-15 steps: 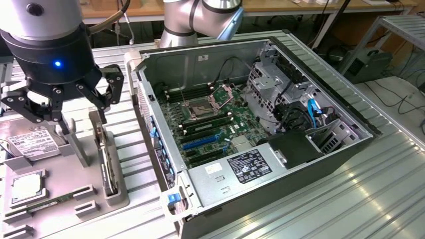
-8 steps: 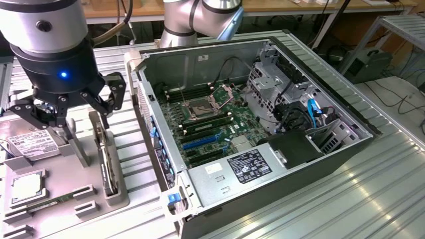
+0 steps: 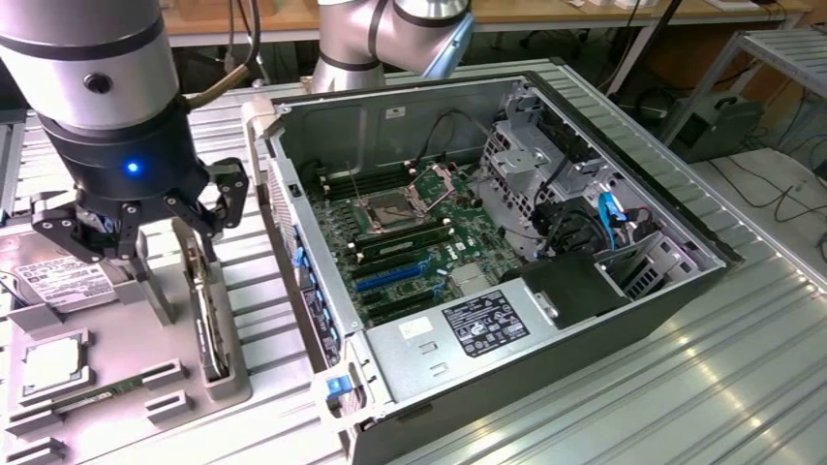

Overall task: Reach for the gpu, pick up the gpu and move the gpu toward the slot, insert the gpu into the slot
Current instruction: 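Pick up the gpu and move the gpu toward the slot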

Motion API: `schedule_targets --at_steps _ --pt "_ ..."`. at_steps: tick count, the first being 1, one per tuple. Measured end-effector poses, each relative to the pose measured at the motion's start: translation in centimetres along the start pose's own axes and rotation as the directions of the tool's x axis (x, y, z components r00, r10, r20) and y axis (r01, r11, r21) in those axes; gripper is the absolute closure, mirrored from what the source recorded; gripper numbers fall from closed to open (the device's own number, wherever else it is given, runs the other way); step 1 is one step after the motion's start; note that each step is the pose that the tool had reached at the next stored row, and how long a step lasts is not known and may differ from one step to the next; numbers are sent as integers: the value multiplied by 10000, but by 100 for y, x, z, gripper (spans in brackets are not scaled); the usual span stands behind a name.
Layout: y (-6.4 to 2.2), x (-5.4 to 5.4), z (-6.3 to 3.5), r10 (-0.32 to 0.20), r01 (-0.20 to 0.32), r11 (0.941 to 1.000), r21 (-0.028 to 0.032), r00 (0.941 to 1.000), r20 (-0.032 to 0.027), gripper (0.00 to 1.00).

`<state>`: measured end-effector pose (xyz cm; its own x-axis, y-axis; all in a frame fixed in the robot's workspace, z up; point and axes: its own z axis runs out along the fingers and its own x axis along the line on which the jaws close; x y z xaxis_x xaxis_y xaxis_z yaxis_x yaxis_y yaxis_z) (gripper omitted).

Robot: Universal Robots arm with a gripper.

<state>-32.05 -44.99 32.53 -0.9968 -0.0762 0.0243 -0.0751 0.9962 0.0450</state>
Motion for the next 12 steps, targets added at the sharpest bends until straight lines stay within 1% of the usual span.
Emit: schedule_targets --at_steps 2,5,12 --pt "-3 -1 37 3 -3 10000 0 10000 0 40" --pt "-54 0 84 1 -1 10000 2 10000 0 40" --pt "-57 -4 211 1 -1 10000 2 10000 0 40"
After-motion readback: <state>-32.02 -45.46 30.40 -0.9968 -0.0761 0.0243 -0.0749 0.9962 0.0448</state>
